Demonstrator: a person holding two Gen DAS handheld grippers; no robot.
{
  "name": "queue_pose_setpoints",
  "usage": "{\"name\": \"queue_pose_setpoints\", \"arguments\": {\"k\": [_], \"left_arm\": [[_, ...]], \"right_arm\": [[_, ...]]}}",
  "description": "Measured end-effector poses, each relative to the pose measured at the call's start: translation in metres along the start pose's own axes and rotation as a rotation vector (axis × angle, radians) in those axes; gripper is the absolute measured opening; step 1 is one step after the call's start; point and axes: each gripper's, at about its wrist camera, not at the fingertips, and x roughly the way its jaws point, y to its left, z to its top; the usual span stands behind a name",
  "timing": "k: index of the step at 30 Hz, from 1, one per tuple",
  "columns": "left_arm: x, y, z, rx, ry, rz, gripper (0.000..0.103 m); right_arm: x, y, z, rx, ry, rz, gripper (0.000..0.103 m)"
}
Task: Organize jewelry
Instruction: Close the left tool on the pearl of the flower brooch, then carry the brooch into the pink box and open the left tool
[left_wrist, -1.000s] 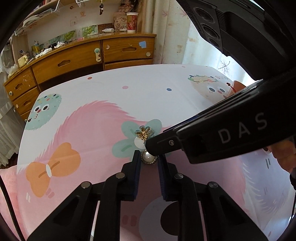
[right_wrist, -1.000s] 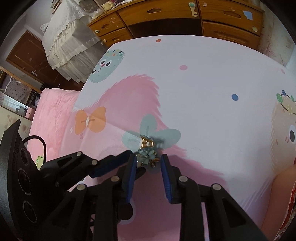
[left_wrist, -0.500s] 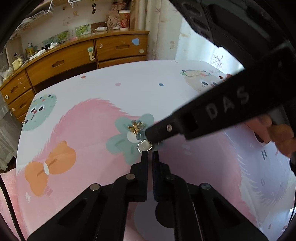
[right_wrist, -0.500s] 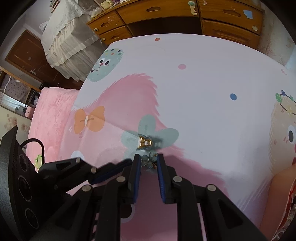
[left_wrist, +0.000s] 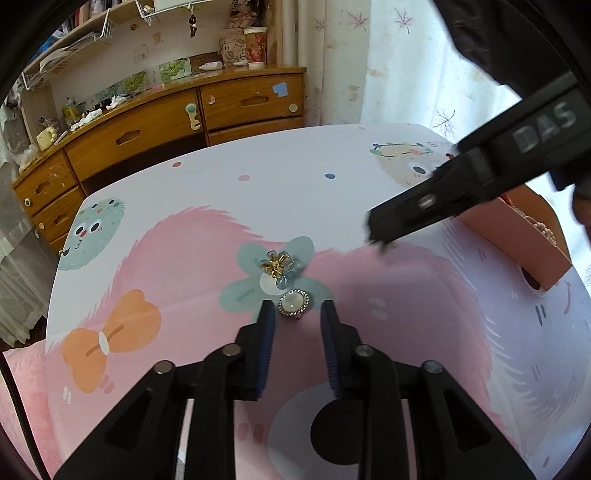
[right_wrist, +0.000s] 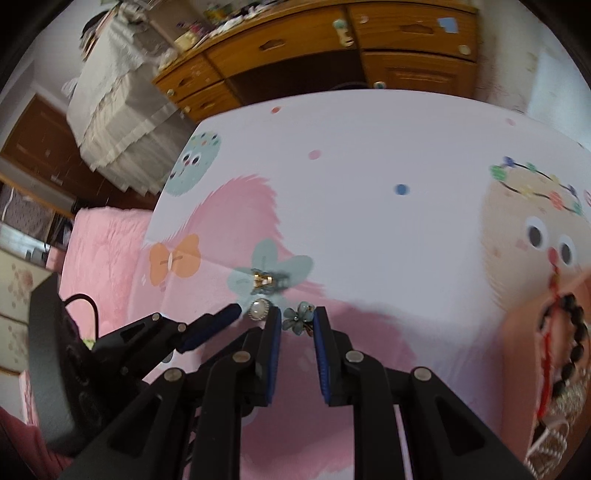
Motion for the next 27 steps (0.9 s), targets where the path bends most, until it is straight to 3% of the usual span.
{"name": "queue_pose_setpoints", "arguments": {"k": [7, 12, 27], "left_arm": [[0.007, 0.004, 0.005, -0.07, -0.004, 0.022, 0.025], [0.01, 0.007, 0.008, -0.095, -0.005, 0.04, 0.016], [0.008, -0.023, 0.009, -0.134, 0.013, 0.117, 0.012]], "right_arm": [[-0.029, -0.025, -0.012, 0.067, -0.052, -0.032, 0.017], [-0.041, -0.039, -0.02, 0.09, -0.065, -0.041, 0.017], [-0.072, -0.067, -0.045, 0.085, -0.083, 0.029, 0.017]]}}
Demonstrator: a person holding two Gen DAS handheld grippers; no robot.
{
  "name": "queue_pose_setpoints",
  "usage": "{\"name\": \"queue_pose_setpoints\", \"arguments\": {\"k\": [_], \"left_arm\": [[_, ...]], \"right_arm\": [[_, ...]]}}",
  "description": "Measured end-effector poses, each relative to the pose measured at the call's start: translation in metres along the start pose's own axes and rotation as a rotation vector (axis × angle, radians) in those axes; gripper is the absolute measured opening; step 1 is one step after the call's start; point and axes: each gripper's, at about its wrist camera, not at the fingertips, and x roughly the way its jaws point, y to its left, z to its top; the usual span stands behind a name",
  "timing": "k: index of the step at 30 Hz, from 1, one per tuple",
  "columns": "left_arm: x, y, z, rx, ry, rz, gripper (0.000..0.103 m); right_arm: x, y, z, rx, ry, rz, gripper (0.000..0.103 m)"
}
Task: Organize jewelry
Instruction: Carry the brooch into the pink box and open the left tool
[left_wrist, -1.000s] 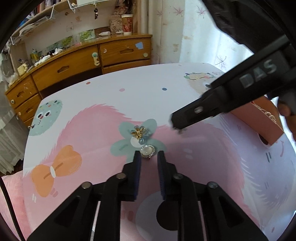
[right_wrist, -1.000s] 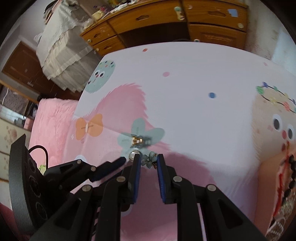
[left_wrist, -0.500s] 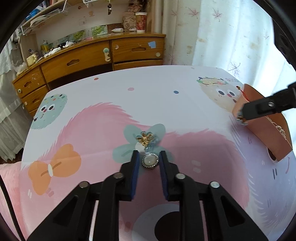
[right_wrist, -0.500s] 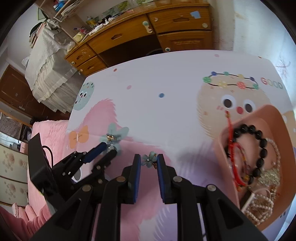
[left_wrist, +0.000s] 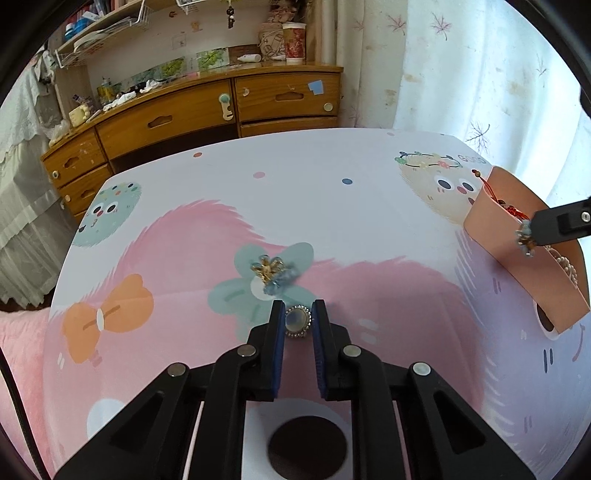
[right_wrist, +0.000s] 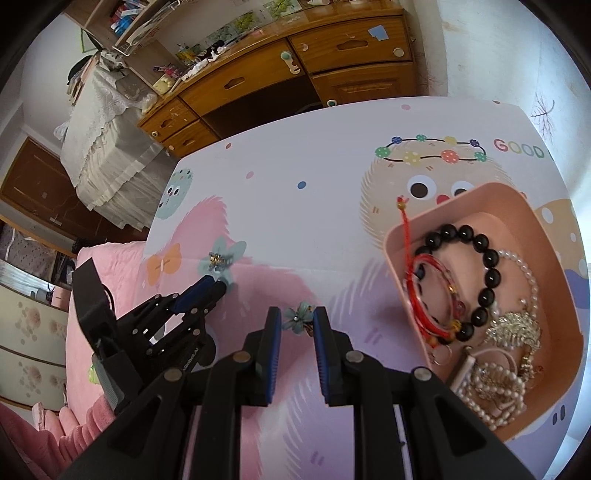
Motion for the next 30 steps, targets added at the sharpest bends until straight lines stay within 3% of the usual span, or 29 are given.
{"name": "queue_pose_setpoints", "arguments": {"k": [13, 22, 30], "left_arm": [[-0.015, -0.02, -0.001, -0.117, 0.022, 0.05, 0.008], [-0.035, -0.045, 0.013, -0.151, -0.001, 0.02, 0.008], [-0.046, -0.095, 0.039, -0.101, -0.025, -0.08, 0.008]], "right_arm": [[-0.041, -0.026, -0.007, -0.065, -0.003, 0.059, 0.017], [-0.06, -0.054, -0.007, -0.059, -0.017, 0.077, 0.017], [-0.069, -0.088, -0.011, -0.011, -0.023, 0.064, 0.017]]}}
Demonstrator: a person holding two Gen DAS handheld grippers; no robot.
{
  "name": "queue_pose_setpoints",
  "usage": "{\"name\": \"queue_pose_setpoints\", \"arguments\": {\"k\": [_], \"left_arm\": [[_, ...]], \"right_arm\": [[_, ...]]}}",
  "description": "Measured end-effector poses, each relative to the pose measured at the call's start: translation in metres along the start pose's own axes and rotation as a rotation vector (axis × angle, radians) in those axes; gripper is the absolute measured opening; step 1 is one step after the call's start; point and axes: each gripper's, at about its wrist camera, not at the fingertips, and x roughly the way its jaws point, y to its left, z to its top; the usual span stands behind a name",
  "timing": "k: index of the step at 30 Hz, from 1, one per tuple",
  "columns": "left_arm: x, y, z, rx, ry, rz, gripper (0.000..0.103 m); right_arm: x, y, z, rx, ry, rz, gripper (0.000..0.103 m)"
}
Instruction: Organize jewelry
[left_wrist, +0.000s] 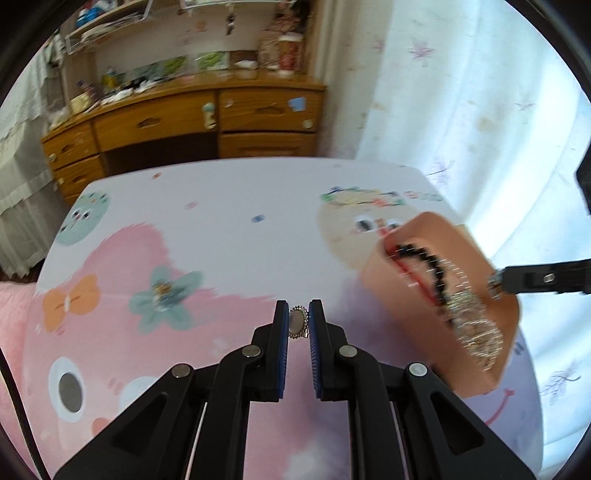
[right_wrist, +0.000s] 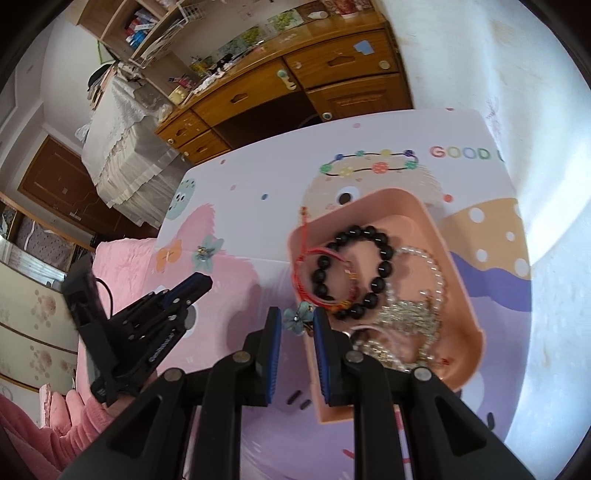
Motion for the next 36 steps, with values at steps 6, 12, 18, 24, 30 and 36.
{"name": "queue_pose_setpoints", "arguments": {"k": [6, 12, 18, 24, 30, 36], "left_arm": [[-0.005, -0.041, 0.016, 0.056, -0.042, -0.096, 0.008], [-0.006, -0.076, 0.025, 0.089, -0.06, -0.185, 0.008], [0.003, -0.107, 0.024, 0.127, -0.027, -0.256, 0.009], [0.013, -0.118, 0.023, 0.113, 0.022, -0.246, 0.032], [0.011, -0.095, 0.026, 0.066, 0.027, -0.208, 0.063], [0.001, -0.068, 0.026, 0.021, 0.018, -0.129, 0.082]], "right_arm": [[-0.008, -0.029, -0.003, 0.044, -0.011, -0.006, 0.017], [-0.015, -0.051, -0.008, 0.085, -0.018, -0.005, 0.018], [-0.019, -0.063, -0.013, 0.108, -0.024, -0.003, 0.018], [-0.018, -0.082, -0.019, 0.204, -0.015, -0.012, 0.032], [-0.017, -0.078, -0.024, 0.188, -0.017, -0.034, 0.039], [-0.01, -0.063, -0.023, 0.176, -0.016, -0.02, 0.048]]}}
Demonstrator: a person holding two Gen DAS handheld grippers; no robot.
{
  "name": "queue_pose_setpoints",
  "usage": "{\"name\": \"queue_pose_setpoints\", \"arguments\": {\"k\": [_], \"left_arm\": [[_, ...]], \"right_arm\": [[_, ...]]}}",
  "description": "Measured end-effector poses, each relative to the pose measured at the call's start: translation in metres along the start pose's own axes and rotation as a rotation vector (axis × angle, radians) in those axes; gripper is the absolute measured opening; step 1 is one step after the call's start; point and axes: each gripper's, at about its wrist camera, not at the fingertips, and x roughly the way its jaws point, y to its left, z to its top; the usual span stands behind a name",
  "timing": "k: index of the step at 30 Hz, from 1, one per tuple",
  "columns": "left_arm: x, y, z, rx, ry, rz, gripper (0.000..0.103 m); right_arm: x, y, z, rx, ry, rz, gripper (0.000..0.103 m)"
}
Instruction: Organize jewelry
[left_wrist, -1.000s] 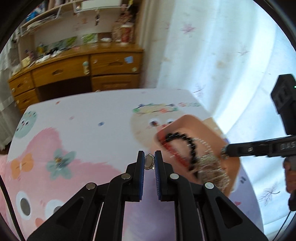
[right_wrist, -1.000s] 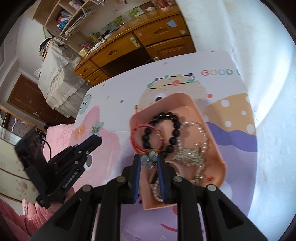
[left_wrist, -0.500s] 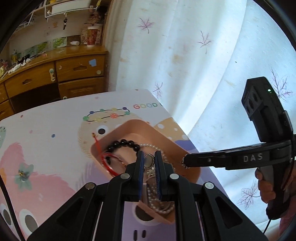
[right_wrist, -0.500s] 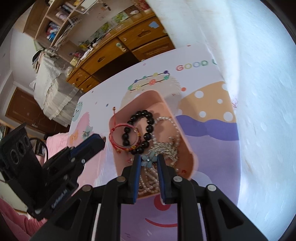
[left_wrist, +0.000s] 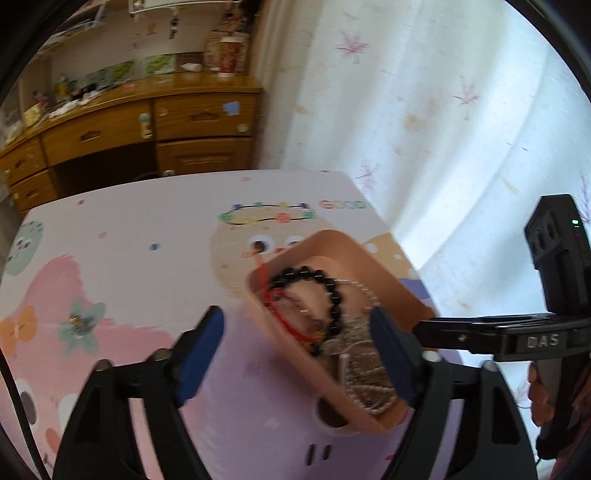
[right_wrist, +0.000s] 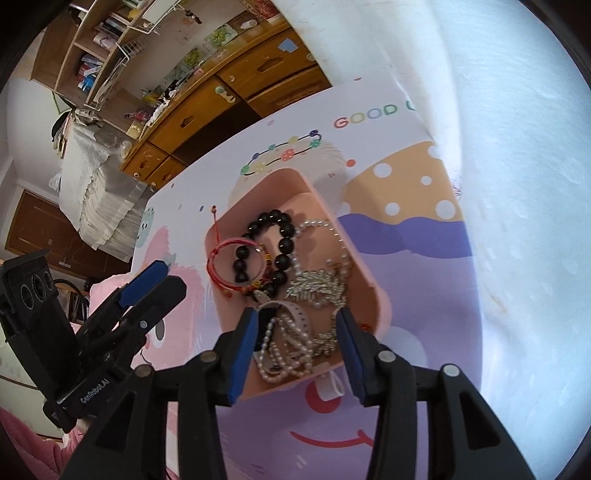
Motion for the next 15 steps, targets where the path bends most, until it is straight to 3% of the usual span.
{"name": "queue_pose_setpoints", "arguments": {"k": [4, 6, 15], "left_arm": [[-0.007, 0.02, -0.006, -0.029, -0.001, 0.078, 0.087], [-0.011, 0.033, -0.01, -0.042, -0.004, 0.113, 0.088], [-0.033, 0.107, -0.029, -0.13, 0.023, 0.278, 0.095]], "right_arm": [[0.004, 0.019, 0.001, -0.021, -0.012, 0.013, 0.055], [0.008, 0.032, 0.002, -0.039, -0.024, 0.015, 0.067], [0.038, 0.101, 0.006, -0.149, -0.053, 0.03, 0.068]]}}
